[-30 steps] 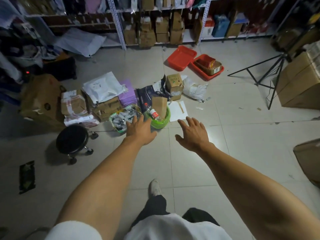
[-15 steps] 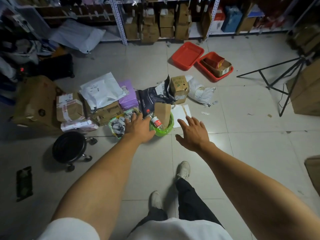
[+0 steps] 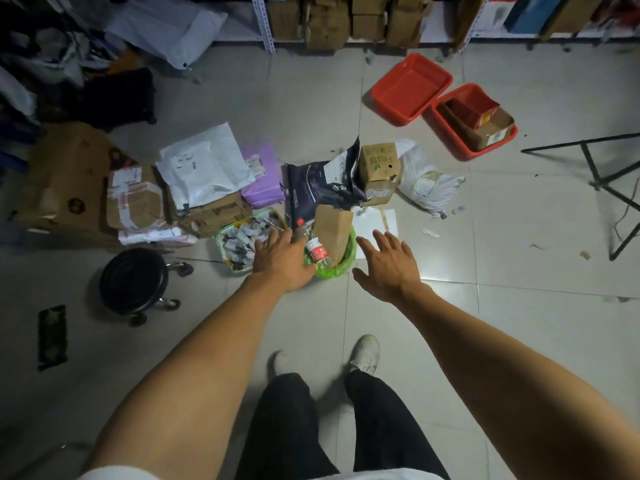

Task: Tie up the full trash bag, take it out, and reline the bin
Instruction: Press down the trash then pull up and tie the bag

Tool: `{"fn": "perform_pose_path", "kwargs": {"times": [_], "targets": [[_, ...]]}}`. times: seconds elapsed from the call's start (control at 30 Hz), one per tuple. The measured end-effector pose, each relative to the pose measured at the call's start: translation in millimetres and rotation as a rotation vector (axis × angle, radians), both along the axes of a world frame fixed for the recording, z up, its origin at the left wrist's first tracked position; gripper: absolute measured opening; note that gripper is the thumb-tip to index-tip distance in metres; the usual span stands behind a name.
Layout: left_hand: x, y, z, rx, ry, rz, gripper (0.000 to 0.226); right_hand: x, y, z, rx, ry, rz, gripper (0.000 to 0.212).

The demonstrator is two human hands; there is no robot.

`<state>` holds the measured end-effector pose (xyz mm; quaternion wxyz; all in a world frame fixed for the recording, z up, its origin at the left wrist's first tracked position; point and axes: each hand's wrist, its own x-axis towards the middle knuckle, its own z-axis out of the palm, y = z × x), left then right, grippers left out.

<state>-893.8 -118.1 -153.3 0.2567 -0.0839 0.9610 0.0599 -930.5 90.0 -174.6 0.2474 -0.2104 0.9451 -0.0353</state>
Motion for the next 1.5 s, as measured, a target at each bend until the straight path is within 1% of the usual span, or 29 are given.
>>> {"fn": "perform_pose_path", "kwargs": {"times": [0.17,0.27,0.33,0.47,0.6,0.67,0.73,0.87,0.93,1.0,1.1,1.2,1.33,1.4,1.5], "targets": [[-36,-12,-50,0.015,-0.037,0.007,0.076,-28,-5,-50,0.012,-0.045,-0.036,0.071],[-52,-23,-91,0.031,-0.04,0.002,0.07,-41,-12,-89,0.021,-0.075,-0.046,0.071],[-60,-31,-122,0.034,-0.043,-0.003,0.071,-49,-20,-120,0.025,-0.091,-0.051,0.071],[-77,-45,-201,0.022,-0.062,-0.026,0.07,-62,-39,-197,0.017,-0.086,-0.049,0.07],[-91,-54,-296,0.022,-0.016,-0.048,0.067,-71,-56,-292,0.0,-0.089,-0.086,0.07],[-95,-56,-341,0.011,0.002,-0.094,0.069,-76,-63,-337,-0.015,-0.074,-0.105,0.071],[-98,-58,-382,0.007,0.013,-0.133,0.073,-81,-69,-377,-0.029,-0.044,-0.112,0.071],[-104,-63,-454,0.041,0.106,-0.083,0.078,-94,-82,-445,-0.055,0.032,-0.114,0.074],[-109,-68,-484,0.061,0.148,-0.081,0.08,-100,-90,-476,-0.079,0.103,-0.097,0.075],[-116,-74,-509,0.059,0.173,-0.142,0.08,-105,-97,-501,-0.115,0.169,-0.086,0.075],[-126,-79,-537,0.091,0.292,-0.214,0.079,-111,-103,-529,-0.173,0.216,-0.088,0.072],[-130,-81,-562,0.155,0.389,-0.229,0.08,-107,-104,-551,-0.25,0.293,-0.077,0.066],[-135,-87,-589,0.193,0.52,-0.279,0.078,-101,-104,-579,-0.277,0.345,-0.032,0.067],[-135,-90,-598,0.193,0.555,-0.305,0.078,-99,-105,-589,-0.283,0.378,-0.039,0.066],[-133,-91,-599,0.169,0.544,-0.307,0.078,-96,-107,-591,-0.292,0.416,-0.059,0.062]]}}
